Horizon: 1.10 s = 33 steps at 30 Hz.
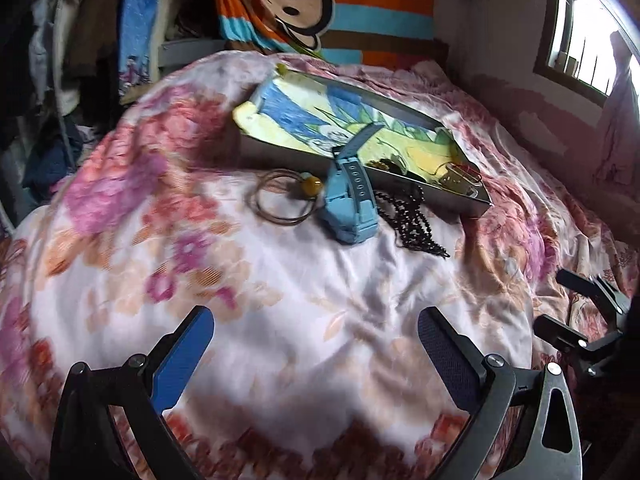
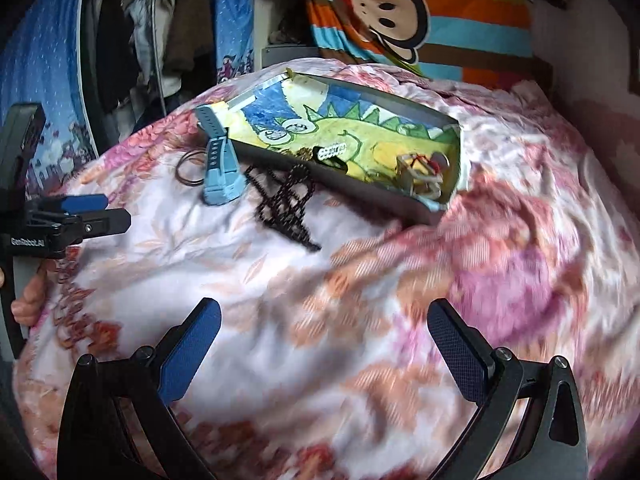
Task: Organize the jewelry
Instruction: 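Move the right tool to the black bead necklace while the left tool approaches the brown hair tie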
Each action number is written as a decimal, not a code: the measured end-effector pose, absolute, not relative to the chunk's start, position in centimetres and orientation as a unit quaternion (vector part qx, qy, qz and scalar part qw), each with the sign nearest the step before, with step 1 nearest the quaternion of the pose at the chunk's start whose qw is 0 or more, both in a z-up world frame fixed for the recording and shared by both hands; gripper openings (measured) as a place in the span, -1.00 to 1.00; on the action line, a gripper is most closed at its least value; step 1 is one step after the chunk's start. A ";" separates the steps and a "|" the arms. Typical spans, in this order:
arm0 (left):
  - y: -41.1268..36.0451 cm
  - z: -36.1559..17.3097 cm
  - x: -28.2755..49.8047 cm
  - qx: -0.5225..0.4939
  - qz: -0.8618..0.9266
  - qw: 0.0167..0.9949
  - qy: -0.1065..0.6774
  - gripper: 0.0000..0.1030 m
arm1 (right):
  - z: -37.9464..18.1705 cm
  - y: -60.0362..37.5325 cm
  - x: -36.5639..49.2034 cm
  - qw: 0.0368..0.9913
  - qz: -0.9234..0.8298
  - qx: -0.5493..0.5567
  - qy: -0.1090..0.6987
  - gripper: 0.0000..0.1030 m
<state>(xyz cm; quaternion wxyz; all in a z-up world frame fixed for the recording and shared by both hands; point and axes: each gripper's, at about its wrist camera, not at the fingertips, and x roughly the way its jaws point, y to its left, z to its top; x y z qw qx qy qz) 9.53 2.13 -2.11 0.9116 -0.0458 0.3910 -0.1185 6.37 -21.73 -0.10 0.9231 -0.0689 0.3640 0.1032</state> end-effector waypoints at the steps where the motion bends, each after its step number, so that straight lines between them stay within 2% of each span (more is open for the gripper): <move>1: 1.9 -2.1 10.0 -0.046 -0.122 0.911 0.391 0.99 | -0.2 -21.7 7.1 0.921 0.108 -0.071 0.367 0.97; 9: 1.6 -1.8 13.6 -0.062 -0.134 0.920 0.363 0.99 | -1.7 -19.8 10.8 0.907 0.141 -0.097 0.385 0.95; 17: 2.8 -2.0 15.1 -0.075 -0.112 0.924 0.358 0.99 | -2.1 -19.7 12.5 0.907 0.148 -0.076 0.387 0.58; 26: 5.3 -2.7 17.0 -0.095 -0.065 0.921 0.372 0.98 | -2.8 -18.5 14.7 0.908 0.162 -0.067 0.380 0.47; 32: 5.7 -2.8 18.6 -0.084 -0.071 0.922 0.371 0.81 | -2.8 -17.3 16.3 0.911 0.175 -0.056 0.369 0.24; 33: 5.7 -2.8 18.9 -0.080 -0.075 0.922 0.371 0.73 | -2.8 -17.1 16.6 0.911 0.176 -0.056 0.369 0.20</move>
